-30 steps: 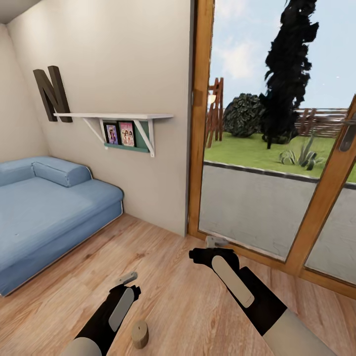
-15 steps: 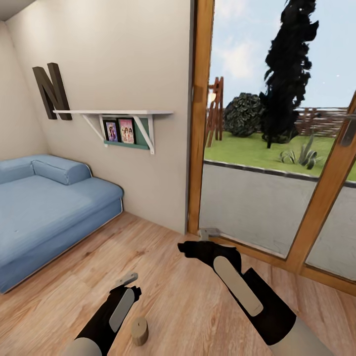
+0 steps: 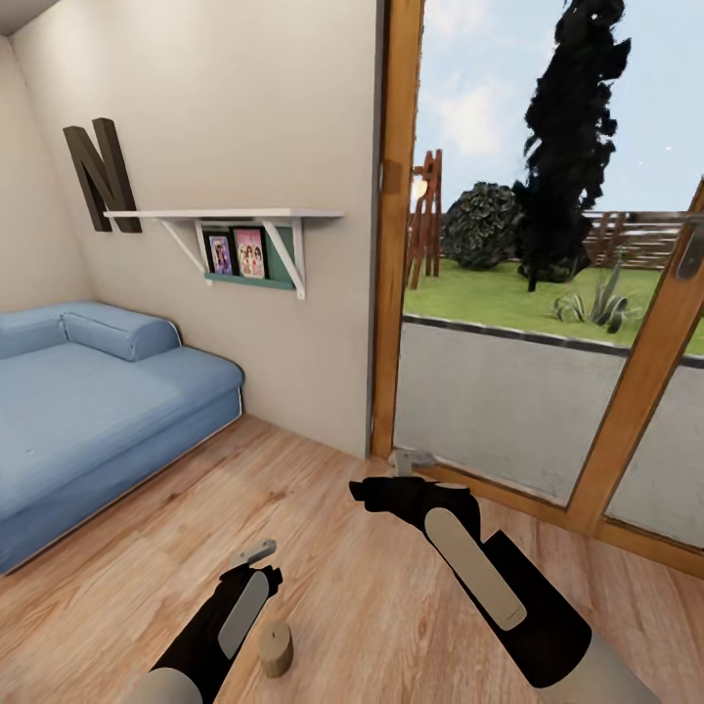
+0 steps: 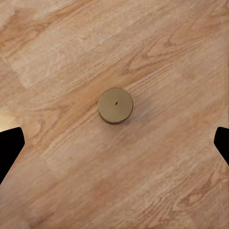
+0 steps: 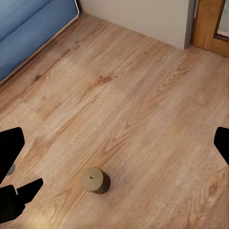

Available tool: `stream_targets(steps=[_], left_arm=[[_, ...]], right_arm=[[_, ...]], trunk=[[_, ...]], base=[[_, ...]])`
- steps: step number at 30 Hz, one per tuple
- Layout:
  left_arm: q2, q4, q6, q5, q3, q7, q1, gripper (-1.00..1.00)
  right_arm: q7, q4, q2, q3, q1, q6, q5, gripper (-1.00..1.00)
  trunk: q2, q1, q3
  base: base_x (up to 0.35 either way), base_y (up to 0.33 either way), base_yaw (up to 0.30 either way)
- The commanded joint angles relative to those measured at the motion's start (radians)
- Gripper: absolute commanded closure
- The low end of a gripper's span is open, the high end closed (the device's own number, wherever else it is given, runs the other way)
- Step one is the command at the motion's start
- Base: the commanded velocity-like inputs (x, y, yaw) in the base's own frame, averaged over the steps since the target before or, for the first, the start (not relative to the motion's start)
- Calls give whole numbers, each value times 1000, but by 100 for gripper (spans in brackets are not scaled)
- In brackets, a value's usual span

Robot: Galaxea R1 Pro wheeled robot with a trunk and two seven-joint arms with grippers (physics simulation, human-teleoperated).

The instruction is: Place each of the two pumpkins and all three candles from the living room inside a cabinet in the living room (use any cabinet), then make sure every cabinet is closed, and position the cauldron so it is next to a table in the living room.

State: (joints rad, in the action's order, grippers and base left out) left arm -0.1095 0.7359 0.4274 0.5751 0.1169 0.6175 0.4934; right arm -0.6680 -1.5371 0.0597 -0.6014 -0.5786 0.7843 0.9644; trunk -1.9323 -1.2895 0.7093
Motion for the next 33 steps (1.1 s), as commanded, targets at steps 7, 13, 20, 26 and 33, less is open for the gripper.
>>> stream_targets(steps=[7, 13, 20, 26, 33], left_arm=[[2, 2, 2, 7, 4, 8, 1, -100], [2, 1, 2, 7, 4, 8, 1, -100], [1, 2, 2, 6, 6, 7, 1, -100], [1, 2, 2, 6, 34, 8, 1, -100], [1, 2, 2, 6, 42, 8, 1, -100]], right_arm=[[-11, -4, 0, 3, -1, 1, 9, -100], [-12, -5, 0, 3, -1, 1, 9, -100], [-10, -2, 0, 3, -1, 1, 10, -100], [-10, -2, 0, 4, -1, 2, 10, -100], [-10, -2, 0, 5, -1, 2, 10, -100]], trunk=[[-50, -27, 23], [-92, -50, 42], [-141, -77, 64], [-183, -100, 83], [-232, -127, 105]], base=[[0, 0, 0], [0, 0, 0], [0, 0, 0], [0, 0, 0], [0, 0, 0]])
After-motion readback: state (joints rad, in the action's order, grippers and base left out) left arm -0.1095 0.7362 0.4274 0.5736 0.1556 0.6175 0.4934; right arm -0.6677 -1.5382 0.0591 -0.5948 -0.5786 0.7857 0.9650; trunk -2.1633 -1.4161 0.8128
